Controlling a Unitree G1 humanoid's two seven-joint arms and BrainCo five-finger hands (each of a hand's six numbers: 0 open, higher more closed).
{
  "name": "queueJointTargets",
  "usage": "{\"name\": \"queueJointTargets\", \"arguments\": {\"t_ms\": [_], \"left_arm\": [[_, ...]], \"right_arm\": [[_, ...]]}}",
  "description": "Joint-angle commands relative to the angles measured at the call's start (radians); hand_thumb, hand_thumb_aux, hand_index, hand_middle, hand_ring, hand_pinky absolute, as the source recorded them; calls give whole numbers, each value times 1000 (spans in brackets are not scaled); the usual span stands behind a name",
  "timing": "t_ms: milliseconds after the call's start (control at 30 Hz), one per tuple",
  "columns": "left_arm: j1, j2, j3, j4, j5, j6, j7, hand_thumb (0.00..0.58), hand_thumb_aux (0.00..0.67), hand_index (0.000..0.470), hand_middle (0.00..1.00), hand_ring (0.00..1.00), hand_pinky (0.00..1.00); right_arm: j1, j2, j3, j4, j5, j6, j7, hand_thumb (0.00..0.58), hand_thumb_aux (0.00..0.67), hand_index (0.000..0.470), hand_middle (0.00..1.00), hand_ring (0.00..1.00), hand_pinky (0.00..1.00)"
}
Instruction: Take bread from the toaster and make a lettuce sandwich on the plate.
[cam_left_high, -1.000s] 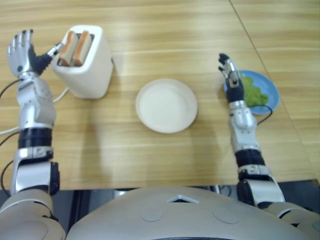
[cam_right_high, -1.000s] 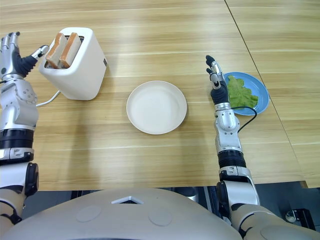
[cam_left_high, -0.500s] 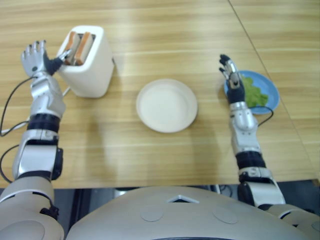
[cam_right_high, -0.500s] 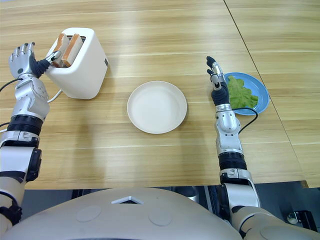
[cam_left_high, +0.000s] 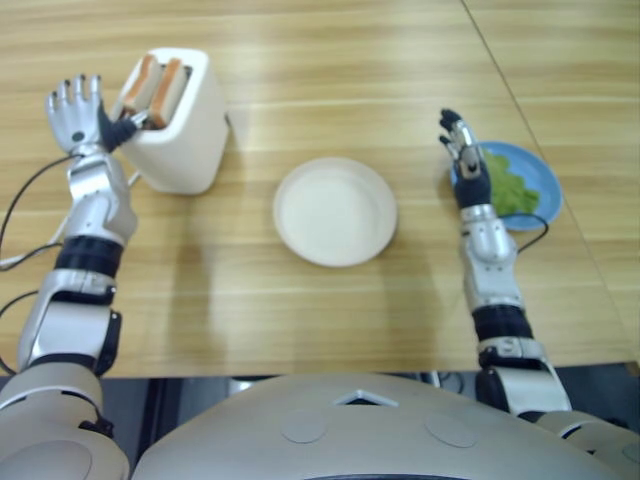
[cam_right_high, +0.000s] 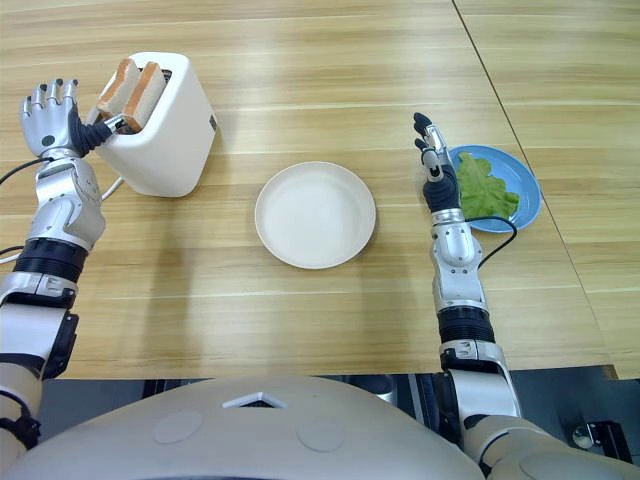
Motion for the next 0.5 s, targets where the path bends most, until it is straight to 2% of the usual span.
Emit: {"name": "queueJointTargets", "arguments": {"t_ms": [33,100,133,167,200,233,267,500], "left_arm": [[14,10,3,-35,-10,-13,9,580,670,460,0,0,0],[18,4,14,-29,-34,-29,4,580,670,460,0,0,0],[19,0,17,-23,-44,-36,4,580,670,460,176,176,176],[19,-5,18,-13,-57,-46,-1,580,670,460,482,482,482],[20,-7,20,-8,-66,-56,5,580,670,460,600,600,600],[20,-8,20,-4,-71,-61,9,580,670,460,600,600,600],[19,-10,18,2,-78,-69,6,580,670,460,1000,1000,1000],[-11,-24,-9,94,-103,-118,-8,580,670,460,1000,1000,1000]], "right_arm": [[2,1,-1,2,-9,16,-4,0,0,0,0,0,0],[-1,1,-1,4,-9,16,-4,0,0,0,0,0,0],[-1,1,-1,4,-9,16,-5,0,0,0,0,0,0],[-1,0,-2,5,-9,15,-5,0,0,0,0,0,0],[-1,0,-2,5,-9,16,-6,0,0,0,0,0,0],[-1,-1,-3,6,-9,16,-6,0,0,0,0,0,0],[-1,-1,-3,6,-9,16,-7,0,0,0,0,0,0],[1,-2,-2,6,-10,16,-6,0,0,0,0,0,0]]}}
